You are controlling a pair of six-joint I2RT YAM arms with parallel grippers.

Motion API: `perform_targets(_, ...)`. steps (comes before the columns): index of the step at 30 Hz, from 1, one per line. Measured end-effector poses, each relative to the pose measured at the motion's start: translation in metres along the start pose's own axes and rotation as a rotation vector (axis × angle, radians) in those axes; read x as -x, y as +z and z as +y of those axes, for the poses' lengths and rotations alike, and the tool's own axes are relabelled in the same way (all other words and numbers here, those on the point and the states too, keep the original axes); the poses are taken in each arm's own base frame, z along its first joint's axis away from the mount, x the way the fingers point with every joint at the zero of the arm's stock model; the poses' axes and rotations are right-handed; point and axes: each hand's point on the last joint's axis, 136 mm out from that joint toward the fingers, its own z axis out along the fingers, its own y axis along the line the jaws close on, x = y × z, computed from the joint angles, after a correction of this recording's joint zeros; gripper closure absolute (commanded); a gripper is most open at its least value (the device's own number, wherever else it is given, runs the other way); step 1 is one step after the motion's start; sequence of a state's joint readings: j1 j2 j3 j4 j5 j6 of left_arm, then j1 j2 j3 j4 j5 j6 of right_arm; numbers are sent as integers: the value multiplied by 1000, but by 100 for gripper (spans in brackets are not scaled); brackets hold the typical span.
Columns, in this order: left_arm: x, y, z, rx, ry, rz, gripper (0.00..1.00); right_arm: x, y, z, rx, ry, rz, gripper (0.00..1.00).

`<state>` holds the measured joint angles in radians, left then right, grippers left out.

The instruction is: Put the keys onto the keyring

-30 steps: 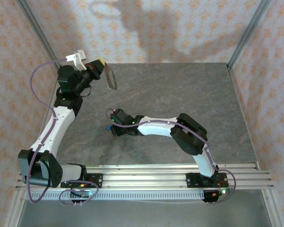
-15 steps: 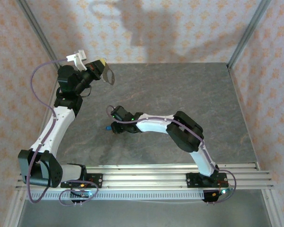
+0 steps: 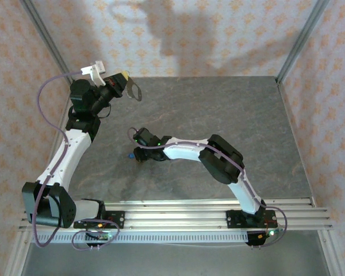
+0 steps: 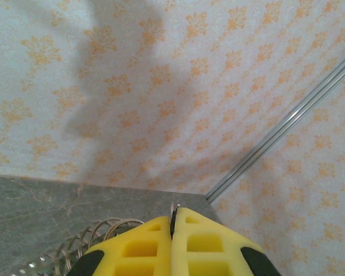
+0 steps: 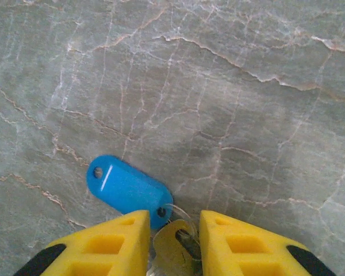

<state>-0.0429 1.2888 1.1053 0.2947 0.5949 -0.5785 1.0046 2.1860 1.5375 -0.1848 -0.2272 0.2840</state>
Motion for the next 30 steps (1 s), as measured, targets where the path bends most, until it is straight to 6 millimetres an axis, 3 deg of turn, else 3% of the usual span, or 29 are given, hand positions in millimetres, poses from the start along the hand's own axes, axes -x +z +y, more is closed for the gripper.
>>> perform_targets(12, 0, -1, 0, -2, 0, 2, 100, -1, 0, 3, 19, 11, 9, 79)
perform_targets(15, 0, -1, 0, -5, 0, 4, 100, -1, 0, 3, 23, 17, 11, 85)
perform_targets(19, -1, -1, -1, -11, -1, 9, 100, 1, 0, 1, 23, 31, 6, 100)
perform_targets(22, -1, -1, -2, -15, 0, 11, 100, 5, 0, -2, 23, 39, -4, 100)
perform_targets(26, -2, -1, -2, -18, 0, 13, 100, 4, -2, -13, 23, 59, -25, 100)
perform_targets(30, -2, 0, -3, -23, -12, 18, 100, -4, -28, -43, -2, 107, -41, 100)
